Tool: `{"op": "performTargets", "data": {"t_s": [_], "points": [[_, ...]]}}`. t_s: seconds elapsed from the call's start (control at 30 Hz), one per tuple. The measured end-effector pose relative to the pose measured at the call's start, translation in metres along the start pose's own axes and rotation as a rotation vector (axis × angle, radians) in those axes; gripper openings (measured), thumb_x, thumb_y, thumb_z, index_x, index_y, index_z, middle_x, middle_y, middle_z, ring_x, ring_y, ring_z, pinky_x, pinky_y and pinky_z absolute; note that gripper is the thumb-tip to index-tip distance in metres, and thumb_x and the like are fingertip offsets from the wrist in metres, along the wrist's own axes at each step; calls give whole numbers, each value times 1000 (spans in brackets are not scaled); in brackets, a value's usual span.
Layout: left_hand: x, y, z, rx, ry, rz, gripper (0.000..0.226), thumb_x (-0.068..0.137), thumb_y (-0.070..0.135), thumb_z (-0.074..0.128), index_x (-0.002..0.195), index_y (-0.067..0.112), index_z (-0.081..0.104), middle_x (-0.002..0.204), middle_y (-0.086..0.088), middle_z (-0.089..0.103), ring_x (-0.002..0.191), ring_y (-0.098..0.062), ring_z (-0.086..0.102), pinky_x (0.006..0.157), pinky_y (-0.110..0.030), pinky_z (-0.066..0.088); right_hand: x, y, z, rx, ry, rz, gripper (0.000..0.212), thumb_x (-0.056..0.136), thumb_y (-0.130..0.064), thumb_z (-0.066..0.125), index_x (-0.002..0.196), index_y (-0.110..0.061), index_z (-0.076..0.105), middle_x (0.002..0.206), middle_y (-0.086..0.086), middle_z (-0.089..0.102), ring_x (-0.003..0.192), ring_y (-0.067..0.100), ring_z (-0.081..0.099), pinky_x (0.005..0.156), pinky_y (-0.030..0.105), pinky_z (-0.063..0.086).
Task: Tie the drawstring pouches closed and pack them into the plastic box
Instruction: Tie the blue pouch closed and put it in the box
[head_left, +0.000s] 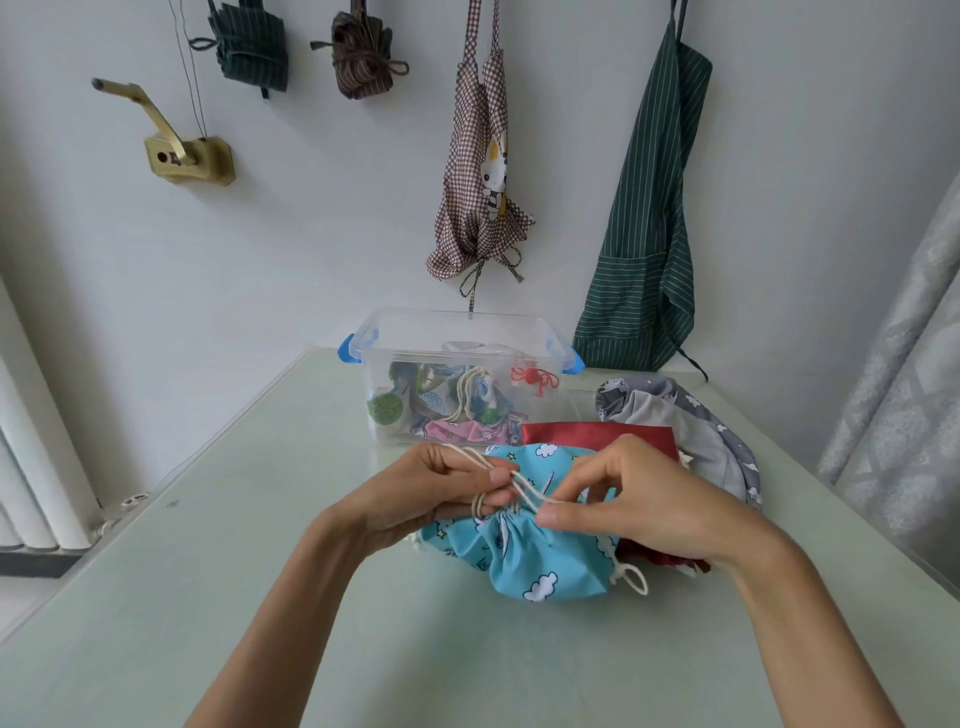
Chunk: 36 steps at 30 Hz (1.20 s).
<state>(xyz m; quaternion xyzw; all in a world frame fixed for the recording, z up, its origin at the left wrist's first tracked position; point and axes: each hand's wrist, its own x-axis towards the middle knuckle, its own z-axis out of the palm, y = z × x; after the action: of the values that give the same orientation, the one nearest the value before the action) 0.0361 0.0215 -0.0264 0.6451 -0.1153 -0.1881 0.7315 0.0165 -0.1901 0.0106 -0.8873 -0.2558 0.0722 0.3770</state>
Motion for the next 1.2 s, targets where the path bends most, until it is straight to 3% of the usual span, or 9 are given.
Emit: {"op": "performTargets", "data": {"t_s": [0.17,0.4,0.57,0.67,0.73,0.8,0.93,1.1,1.2], "points": [[0,3,6,52,39,31,14,74,5,70,66,14,77,78,0,74,66,-7,69,63,-14,54,-4,-18,11,-76,-56,-31,9,77,-38,74,78,-29,76,78,-5,73,60,7,49,61,27,41],[-1,2,8,43,31,51,6,64,13,71,64,15,77,75,-1,74,66,-7,69,65,-15,55,-11,-27,14,-264,-105,20,14,78,-38,71,71,-26,74,43,-9,47,44,5,35,46,18,24],[-1,4,3,75,55,55,23,70,-3,70,58,16,74,67,1,72,59,-5,65,61,-14,54,-9,-26,7,-163,34,56,46,82,-60,54,55,-25,65,49,-1,52,46,7,37,55,27,33],[-3,6,-1,105,34,75,33,73,-10,68,55,17,72,67,-1,72,61,-7,66,60,-14,52,0,-18,7,-82,245,73,24,90,-39,56,70,-27,62,63,-13,61,55,1,51,64,26,44],[-4,5,-2,120,24,96,32,72,-11,69,55,17,72,69,-3,72,63,-8,67,61,-14,52,5,-15,14,-23,191,97,6,88,-27,61,90,-31,64,77,-13,60,66,4,55,68,22,47],[-6,7,-2,162,15,123,31,69,-11,70,56,16,72,68,-3,72,64,-9,67,63,-15,52,9,-11,20,14,108,81,20,86,-21,64,99,-37,66,80,-11,58,67,8,52,64,20,44],[-7,11,-4,245,42,195,37,74,-13,67,55,18,72,63,2,71,64,-7,67,66,-15,51,14,-9,22,73,84,-1,25,82,-21,69,85,-46,69,80,-10,67,66,8,51,61,13,41],[-4,10,3,417,79,288,16,73,-11,72,69,5,71,72,-5,74,70,-13,70,69,-20,54,15,-1,22,63,78,59,9,80,-25,72,83,-32,74,68,-12,62,57,-1,47,58,12,37],[-2,7,1,468,227,393,11,73,-8,72,72,2,71,74,-5,75,70,-15,72,68,-20,55,14,1,19,95,126,121,4,78,-25,74,81,-26,76,72,-8,60,56,-2,46,61,14,38]]}}
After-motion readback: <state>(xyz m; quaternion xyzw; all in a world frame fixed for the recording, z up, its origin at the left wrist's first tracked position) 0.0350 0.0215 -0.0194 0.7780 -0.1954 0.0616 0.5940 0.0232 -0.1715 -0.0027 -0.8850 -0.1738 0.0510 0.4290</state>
